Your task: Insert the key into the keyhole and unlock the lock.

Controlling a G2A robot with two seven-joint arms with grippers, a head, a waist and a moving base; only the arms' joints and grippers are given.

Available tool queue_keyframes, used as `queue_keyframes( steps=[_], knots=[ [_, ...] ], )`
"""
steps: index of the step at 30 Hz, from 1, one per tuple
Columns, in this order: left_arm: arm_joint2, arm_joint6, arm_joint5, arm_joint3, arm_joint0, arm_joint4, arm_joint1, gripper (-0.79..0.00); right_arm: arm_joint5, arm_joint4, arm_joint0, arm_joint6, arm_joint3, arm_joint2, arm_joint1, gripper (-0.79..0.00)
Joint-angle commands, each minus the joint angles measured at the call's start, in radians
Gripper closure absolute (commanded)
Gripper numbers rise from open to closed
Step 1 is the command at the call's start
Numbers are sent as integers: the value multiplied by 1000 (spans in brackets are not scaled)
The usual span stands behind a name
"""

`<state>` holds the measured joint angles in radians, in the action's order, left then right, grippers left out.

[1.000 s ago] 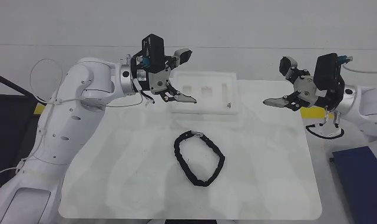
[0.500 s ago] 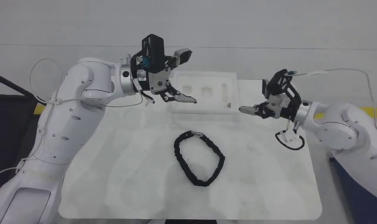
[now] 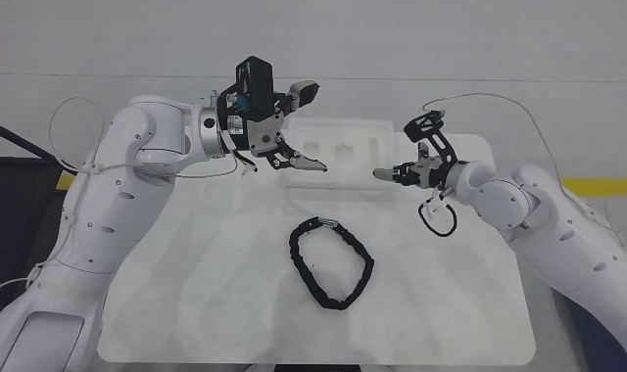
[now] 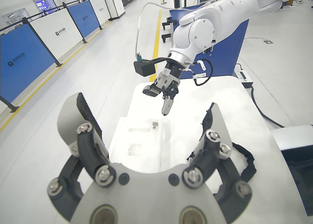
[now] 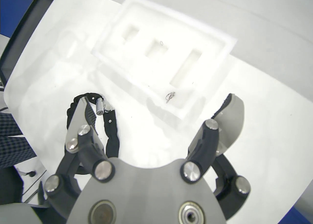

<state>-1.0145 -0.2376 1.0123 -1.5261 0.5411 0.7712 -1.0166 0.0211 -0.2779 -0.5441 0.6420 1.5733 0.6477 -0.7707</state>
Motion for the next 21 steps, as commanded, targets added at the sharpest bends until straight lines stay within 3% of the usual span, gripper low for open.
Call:
queue_keyframes(
  steps=[1, 5, 21],
  knots=[
    [0, 0, 0, 0, 0, 0, 0, -785, -41, 7, 20, 35, -28, -17, -19, -785],
    [0, 0, 0, 0, 0, 0, 0, -785, -94, 29, 43, 98, -77, -50, -53, -785],
    [0, 0, 0, 0, 0, 0, 0, -785, -145, 119, 136, 135, -247, -134, -195, -785]
  ],
)
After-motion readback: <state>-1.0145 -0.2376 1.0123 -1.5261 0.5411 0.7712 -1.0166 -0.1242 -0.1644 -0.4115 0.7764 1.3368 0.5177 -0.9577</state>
